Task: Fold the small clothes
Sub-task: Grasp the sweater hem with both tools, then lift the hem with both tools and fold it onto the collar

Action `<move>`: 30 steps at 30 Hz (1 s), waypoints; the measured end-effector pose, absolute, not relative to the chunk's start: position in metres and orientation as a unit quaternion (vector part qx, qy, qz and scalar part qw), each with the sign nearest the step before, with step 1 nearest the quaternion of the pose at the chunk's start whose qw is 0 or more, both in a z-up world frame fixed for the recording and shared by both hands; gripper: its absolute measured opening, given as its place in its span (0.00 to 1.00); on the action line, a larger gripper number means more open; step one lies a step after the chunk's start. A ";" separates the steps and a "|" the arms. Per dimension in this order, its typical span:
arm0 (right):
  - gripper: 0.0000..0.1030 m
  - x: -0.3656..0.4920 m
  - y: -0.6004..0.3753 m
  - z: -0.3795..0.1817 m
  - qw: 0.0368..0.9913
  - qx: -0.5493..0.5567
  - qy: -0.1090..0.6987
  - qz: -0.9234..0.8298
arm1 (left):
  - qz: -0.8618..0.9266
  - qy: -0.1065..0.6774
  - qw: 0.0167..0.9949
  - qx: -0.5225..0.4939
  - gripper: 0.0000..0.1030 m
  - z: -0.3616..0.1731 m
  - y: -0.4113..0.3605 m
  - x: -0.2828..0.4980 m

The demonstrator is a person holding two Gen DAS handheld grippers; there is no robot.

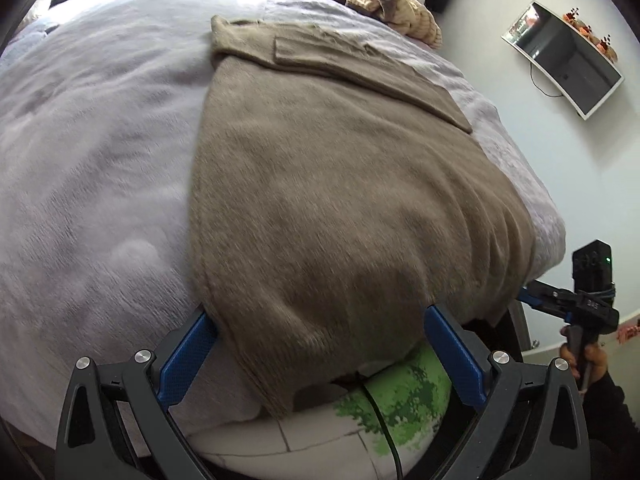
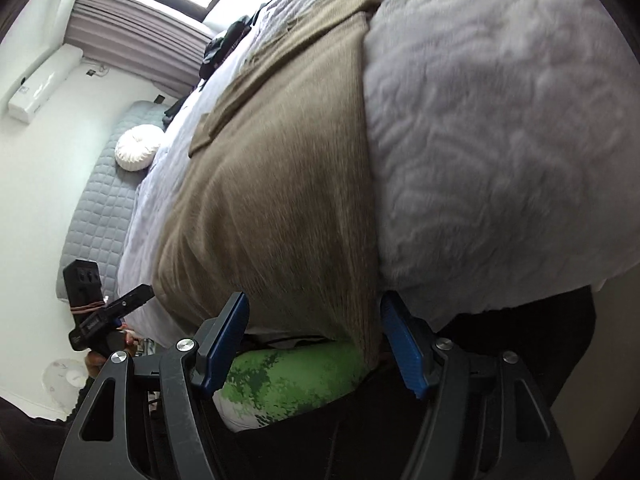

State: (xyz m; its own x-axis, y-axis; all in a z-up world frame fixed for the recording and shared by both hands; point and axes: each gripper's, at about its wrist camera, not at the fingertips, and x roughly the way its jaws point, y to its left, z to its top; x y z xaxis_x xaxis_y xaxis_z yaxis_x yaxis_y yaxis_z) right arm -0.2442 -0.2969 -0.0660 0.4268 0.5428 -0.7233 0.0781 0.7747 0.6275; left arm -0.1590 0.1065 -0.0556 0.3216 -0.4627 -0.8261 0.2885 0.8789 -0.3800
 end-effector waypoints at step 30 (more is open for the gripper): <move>0.07 -0.224 -0.287 -0.038 0.737 0.459 0.382 0.315 | -0.309 0.495 0.794 -0.167 0.16 -0.017 0.118 -0.170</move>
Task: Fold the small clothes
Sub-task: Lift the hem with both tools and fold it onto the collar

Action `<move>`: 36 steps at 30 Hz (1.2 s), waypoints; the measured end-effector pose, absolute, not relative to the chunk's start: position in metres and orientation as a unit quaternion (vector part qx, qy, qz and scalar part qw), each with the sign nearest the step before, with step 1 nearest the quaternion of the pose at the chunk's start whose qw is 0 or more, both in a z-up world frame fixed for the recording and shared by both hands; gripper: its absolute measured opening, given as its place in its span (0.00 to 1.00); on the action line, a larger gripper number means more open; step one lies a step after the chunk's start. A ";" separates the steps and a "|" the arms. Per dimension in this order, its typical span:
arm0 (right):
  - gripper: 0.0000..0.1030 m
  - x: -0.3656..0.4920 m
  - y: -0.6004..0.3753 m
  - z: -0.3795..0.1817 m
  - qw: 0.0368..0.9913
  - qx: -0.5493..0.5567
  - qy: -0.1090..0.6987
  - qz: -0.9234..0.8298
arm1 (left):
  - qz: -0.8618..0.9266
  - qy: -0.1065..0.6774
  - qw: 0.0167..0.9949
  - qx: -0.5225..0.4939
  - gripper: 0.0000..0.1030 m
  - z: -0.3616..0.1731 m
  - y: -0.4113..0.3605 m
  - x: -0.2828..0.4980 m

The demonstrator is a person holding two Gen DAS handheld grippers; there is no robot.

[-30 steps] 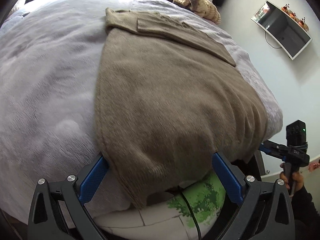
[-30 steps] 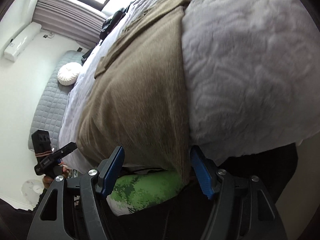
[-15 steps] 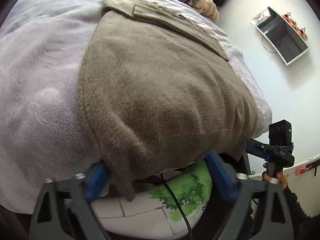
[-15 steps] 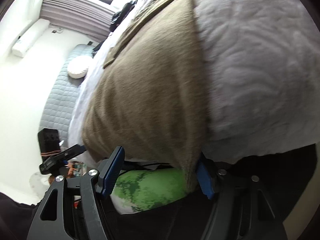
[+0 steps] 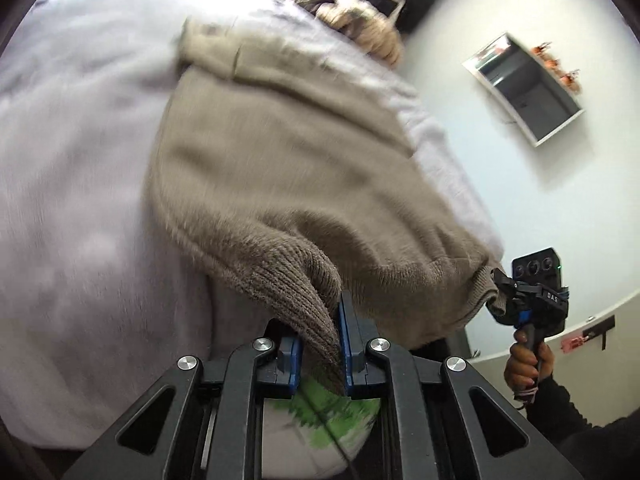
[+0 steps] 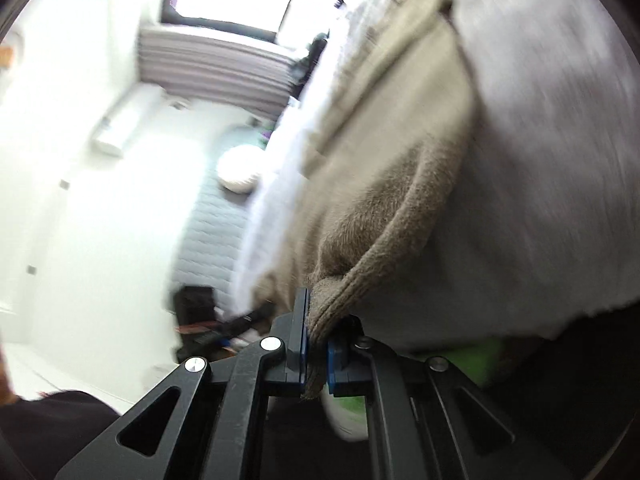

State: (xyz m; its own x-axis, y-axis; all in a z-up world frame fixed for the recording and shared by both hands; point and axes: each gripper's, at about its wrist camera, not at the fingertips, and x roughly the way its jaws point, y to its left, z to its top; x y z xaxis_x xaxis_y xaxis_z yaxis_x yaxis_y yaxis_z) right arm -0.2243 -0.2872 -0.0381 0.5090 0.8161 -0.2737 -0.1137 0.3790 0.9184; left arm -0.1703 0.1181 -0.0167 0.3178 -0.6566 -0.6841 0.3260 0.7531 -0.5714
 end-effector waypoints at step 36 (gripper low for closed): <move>0.07 0.144 -0.353 -0.038 0.745 0.507 0.375 0.218 | -0.229 0.435 0.858 -0.150 0.16 -0.003 0.047 0.208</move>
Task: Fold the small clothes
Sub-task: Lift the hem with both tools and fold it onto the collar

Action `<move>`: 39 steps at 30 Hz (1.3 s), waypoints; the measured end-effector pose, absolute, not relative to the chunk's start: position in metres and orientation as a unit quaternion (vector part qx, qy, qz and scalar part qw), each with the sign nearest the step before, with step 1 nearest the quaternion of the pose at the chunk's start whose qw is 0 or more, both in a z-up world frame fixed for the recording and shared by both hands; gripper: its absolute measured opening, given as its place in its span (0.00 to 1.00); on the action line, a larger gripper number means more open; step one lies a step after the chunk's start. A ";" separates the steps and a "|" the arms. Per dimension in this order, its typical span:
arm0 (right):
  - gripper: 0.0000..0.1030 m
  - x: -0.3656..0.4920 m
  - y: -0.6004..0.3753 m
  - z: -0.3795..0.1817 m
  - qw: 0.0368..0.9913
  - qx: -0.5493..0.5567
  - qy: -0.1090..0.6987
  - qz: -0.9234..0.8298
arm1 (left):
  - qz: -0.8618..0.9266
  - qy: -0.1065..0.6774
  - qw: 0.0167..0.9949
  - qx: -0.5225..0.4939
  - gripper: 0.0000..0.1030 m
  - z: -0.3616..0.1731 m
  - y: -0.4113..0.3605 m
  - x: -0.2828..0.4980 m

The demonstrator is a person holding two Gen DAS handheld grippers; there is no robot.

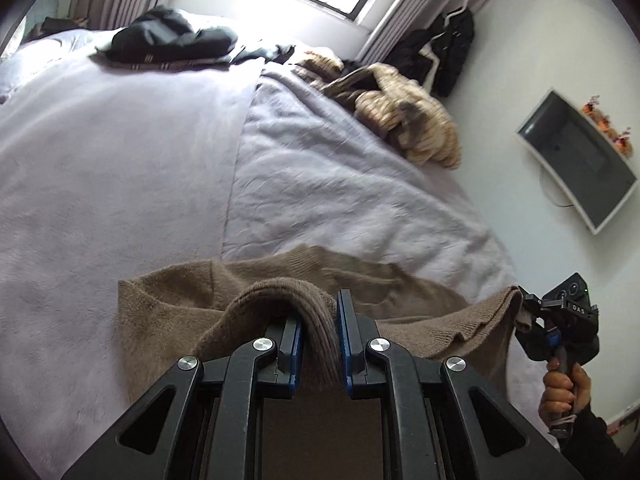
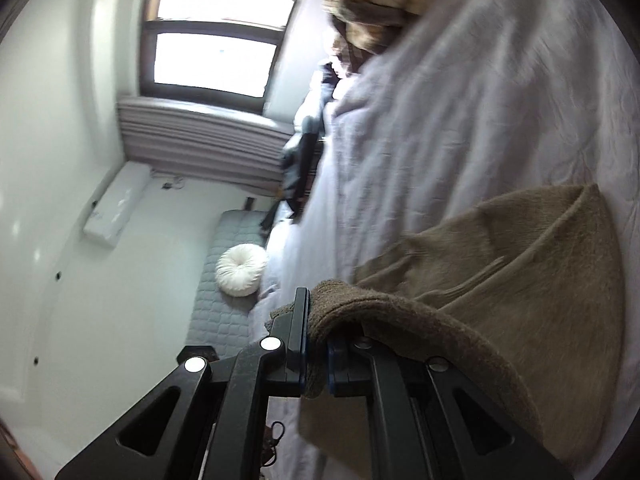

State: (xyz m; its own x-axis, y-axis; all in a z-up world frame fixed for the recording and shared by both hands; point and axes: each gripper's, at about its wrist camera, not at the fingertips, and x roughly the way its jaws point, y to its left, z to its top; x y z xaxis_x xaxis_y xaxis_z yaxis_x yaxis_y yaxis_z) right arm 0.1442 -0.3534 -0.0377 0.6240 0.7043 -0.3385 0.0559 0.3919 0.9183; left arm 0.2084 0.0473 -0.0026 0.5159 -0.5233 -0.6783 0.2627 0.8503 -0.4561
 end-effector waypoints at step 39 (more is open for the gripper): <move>0.50 0.095 -0.379 -0.047 0.786 0.440 0.431 0.055 | -0.155 0.482 0.843 -0.179 0.80 -0.035 0.124 0.171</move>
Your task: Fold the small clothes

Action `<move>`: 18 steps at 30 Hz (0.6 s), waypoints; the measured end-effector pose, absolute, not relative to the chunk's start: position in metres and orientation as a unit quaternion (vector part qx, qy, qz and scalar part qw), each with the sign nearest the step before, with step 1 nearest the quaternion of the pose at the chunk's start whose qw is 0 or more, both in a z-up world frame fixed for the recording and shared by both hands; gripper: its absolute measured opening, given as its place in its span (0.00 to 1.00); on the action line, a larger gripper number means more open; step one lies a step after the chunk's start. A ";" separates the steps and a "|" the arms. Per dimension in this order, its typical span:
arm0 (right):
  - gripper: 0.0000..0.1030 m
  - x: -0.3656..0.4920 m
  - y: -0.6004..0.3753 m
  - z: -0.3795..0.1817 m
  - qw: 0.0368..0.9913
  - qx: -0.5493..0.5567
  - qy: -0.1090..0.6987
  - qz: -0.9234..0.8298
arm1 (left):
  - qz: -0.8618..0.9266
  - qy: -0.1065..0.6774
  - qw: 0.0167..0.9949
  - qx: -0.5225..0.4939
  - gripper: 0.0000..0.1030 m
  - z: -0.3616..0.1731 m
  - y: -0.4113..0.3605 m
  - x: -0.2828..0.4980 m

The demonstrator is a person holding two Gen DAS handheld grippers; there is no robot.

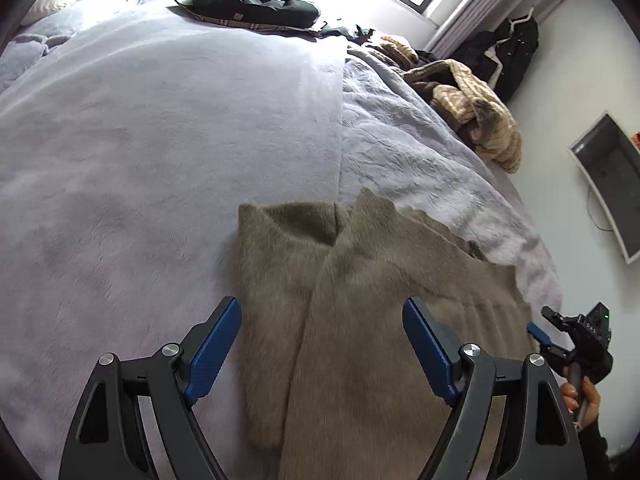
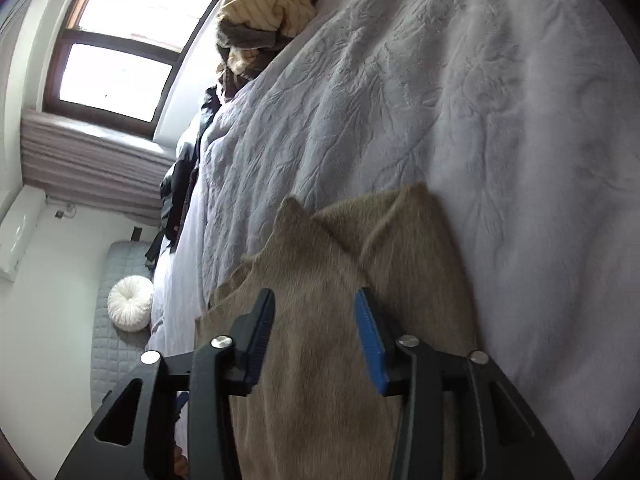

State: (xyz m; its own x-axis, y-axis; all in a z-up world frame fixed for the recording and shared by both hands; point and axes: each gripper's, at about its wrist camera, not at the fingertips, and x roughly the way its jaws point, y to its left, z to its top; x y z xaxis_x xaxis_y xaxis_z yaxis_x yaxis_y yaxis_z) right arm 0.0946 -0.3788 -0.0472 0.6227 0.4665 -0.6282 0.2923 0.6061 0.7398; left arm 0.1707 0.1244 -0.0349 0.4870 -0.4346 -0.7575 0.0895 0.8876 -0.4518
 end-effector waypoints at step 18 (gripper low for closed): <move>0.60 -0.065 -0.330 -0.065 0.728 0.513 0.453 0.048 | -0.253 0.556 0.774 -0.168 0.80 -0.065 0.118 0.085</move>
State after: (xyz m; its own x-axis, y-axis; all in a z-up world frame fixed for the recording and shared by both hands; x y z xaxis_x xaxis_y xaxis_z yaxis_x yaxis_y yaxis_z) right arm -0.0649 -0.3301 -0.0649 0.5855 0.5342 -0.6098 0.3952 0.4687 0.7900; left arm 0.0854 0.1175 -0.0648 0.2535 -0.5778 -0.7758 0.2042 0.8159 -0.5409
